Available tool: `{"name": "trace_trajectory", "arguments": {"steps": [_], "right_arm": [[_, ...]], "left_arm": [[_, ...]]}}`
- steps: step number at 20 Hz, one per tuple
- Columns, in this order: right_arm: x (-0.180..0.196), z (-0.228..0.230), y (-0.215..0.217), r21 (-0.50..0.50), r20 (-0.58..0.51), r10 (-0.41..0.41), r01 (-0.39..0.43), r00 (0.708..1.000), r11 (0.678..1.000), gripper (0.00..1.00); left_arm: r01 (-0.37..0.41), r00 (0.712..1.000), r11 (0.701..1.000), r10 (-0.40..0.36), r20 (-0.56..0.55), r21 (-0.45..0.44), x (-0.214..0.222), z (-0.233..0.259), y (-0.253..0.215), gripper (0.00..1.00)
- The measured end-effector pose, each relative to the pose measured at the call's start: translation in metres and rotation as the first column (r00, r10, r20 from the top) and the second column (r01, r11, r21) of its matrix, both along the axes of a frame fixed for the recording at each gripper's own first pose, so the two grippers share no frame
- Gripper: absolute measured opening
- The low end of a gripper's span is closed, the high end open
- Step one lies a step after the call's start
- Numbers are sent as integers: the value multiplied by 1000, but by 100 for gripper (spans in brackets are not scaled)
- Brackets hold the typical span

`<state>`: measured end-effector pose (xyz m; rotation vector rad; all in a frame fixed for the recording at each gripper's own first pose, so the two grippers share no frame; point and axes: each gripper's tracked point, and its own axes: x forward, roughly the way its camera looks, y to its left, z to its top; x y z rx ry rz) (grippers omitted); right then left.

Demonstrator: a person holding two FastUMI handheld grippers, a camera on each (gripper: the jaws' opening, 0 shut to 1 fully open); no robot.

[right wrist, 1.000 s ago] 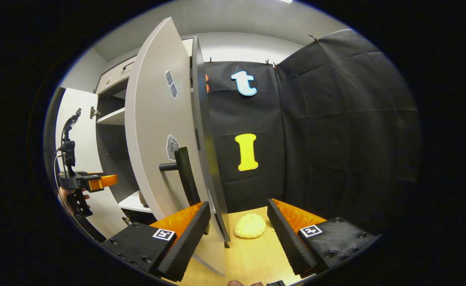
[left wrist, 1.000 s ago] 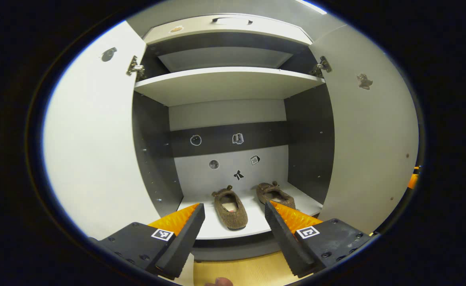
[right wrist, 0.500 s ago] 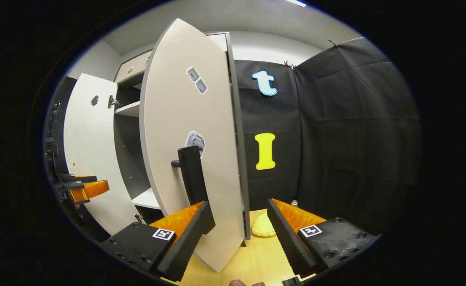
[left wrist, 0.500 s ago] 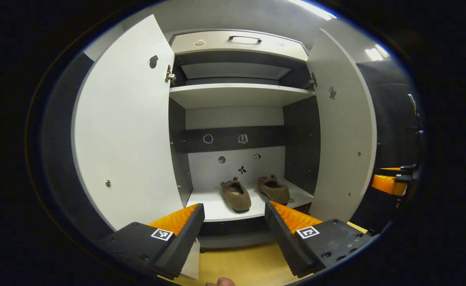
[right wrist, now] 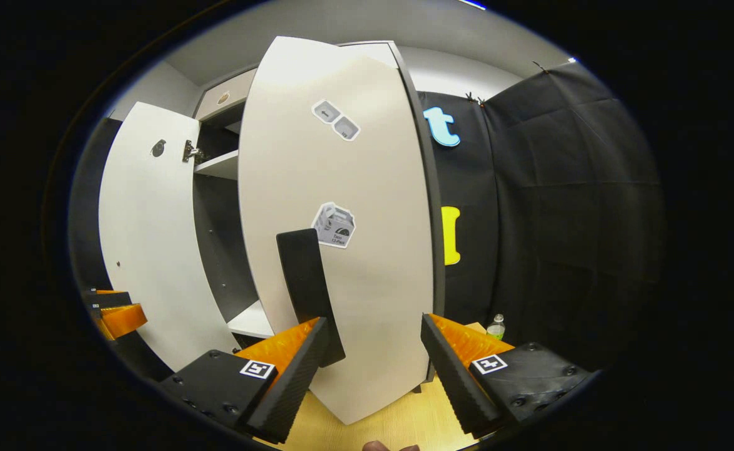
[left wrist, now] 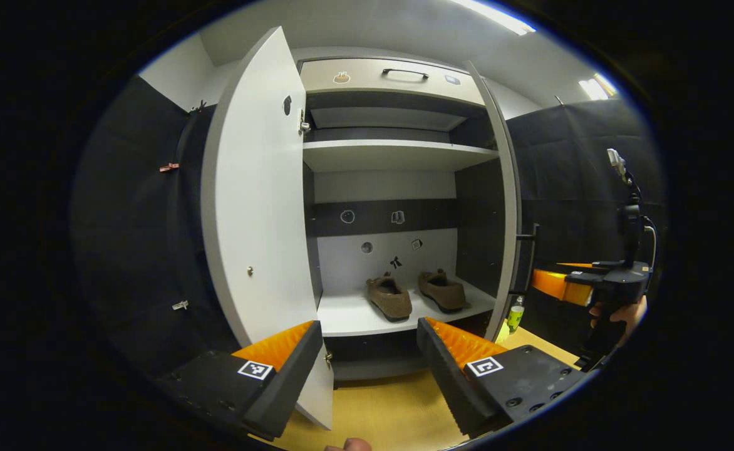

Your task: Grab one shoe with the right hand and put it into the shoe cabinet, grab the other shoe with the left hand and put it into the shoe cabinet; then close the right door with the right hand and the left door with the left hand.

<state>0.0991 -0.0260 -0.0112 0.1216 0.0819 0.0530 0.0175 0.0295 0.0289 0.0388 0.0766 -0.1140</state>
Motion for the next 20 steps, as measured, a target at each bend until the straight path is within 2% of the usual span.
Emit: {"name": "trace_trajectory", "arguments": {"steps": [10,20], "right_arm": [[36,-1,33,-25,8,-11,11,1000,1000,98],[72,-2,54,-64,14,-19,20,1000,998,98]], "left_arm": [[-54,998,998,53,-31,-45,-43,-21,44,96],[-178,984,983,177,-37,-41,-49,-19,136,97]]}}
